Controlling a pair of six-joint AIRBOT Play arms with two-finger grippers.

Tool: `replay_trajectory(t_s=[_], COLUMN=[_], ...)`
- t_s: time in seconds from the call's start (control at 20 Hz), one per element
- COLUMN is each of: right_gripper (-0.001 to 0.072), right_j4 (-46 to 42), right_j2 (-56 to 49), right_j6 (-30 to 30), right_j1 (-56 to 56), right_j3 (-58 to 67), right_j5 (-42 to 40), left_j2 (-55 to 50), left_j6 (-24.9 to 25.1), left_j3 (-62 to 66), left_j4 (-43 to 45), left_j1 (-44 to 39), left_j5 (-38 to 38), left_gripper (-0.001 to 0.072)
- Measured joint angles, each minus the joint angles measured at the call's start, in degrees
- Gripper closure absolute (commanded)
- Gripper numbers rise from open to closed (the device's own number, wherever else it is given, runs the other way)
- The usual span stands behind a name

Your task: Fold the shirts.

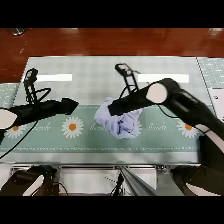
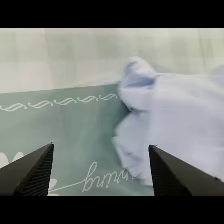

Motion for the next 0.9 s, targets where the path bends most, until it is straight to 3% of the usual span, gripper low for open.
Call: replay_trajectory(t_s=[0.25, 0.5, 0.7, 0.9], right_gripper=[0.0094, 0.0095, 0.0095, 0.0095], right_j4=[2.2, -4.8, -9.8, -6.2], right_j2=[-1.7, 7.0, 15.7, 23.8], right_j6=[-1.6, -1.4, -0.9, -2.8], right_j1=[-3.2, -20.0, -37.7, -46.4], right_j3=[4.3, 6.5, -2.8, -18.2], right_j5=[2.6, 9.5, 13.9, 13.6], left_j2=[-0.1, -2.1, -9.4, -19.5], left_j6=[0.0, 0.1, 2.8, 9.7], left_j3=[0.0, 0.0, 0.6, 5.5], left_j4=[0.0, -3.6, -7.3, -14.7], left_j1=[0.0, -1.9, -6.2, -10.1], left_j5=[-4.3, -8.6, -7.4, -3.3], left_gripper=[0.0006, 0.0006, 0.0006, 0.0006])
